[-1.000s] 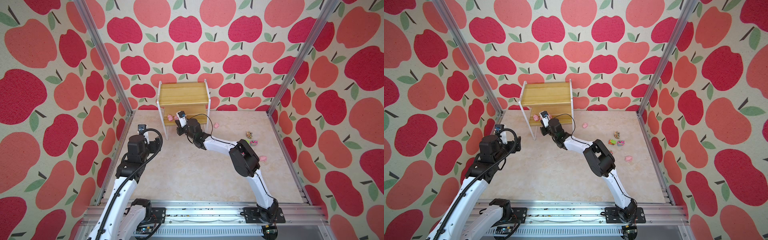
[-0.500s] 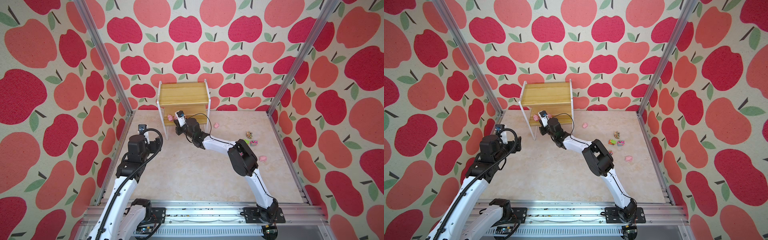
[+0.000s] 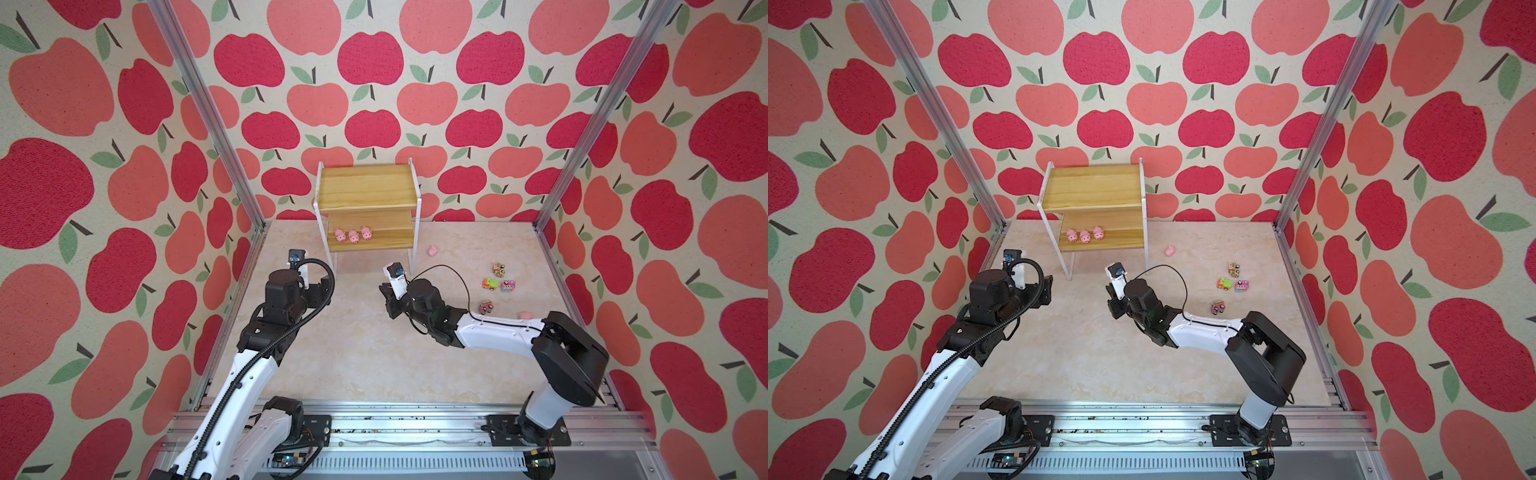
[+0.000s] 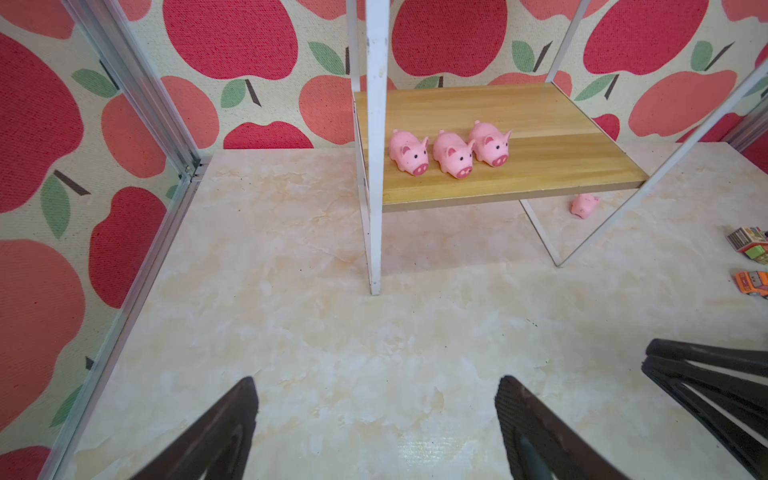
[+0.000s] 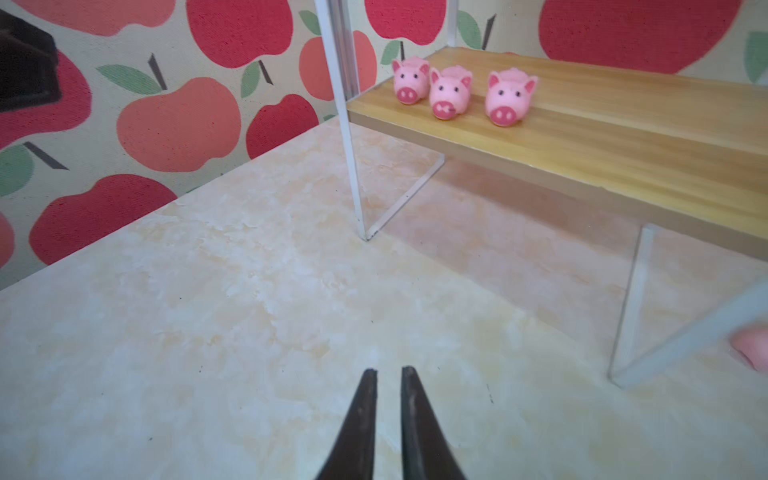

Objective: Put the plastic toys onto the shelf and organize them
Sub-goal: 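Draw the right gripper back from the shelf toward the table middle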

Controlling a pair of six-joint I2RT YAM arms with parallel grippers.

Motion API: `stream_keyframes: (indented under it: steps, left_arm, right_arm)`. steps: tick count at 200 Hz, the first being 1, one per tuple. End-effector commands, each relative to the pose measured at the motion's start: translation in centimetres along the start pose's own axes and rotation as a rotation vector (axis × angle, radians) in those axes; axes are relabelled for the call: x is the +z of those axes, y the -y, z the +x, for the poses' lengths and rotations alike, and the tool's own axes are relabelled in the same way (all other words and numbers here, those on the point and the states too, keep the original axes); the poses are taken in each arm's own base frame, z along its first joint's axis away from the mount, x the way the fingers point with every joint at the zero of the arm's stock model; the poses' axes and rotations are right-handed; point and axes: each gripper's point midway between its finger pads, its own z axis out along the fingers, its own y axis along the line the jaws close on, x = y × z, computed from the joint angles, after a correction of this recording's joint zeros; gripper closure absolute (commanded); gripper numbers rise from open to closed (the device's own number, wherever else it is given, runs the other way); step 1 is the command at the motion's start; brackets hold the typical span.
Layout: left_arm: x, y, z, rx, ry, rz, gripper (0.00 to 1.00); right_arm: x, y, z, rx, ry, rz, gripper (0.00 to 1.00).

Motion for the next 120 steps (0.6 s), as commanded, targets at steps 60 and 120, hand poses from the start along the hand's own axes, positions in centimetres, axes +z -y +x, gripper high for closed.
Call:
stream_keyframes:
  steps: [60, 120]
  left_arm:
    - [0.7, 8.7, 2.7, 0.177, -0.088, 0.219, 0.07]
    - [0.2, 9.1, 2.4, 0.192, -0.073, 0.234, 0.06]
  right_arm:
    - [-5.1, 18.2, 4.3, 0.432, -0.162, 0.446, 0.29]
    - [2.6, 26.5, 4.2, 0.628, -0.272, 0.534, 0.26]
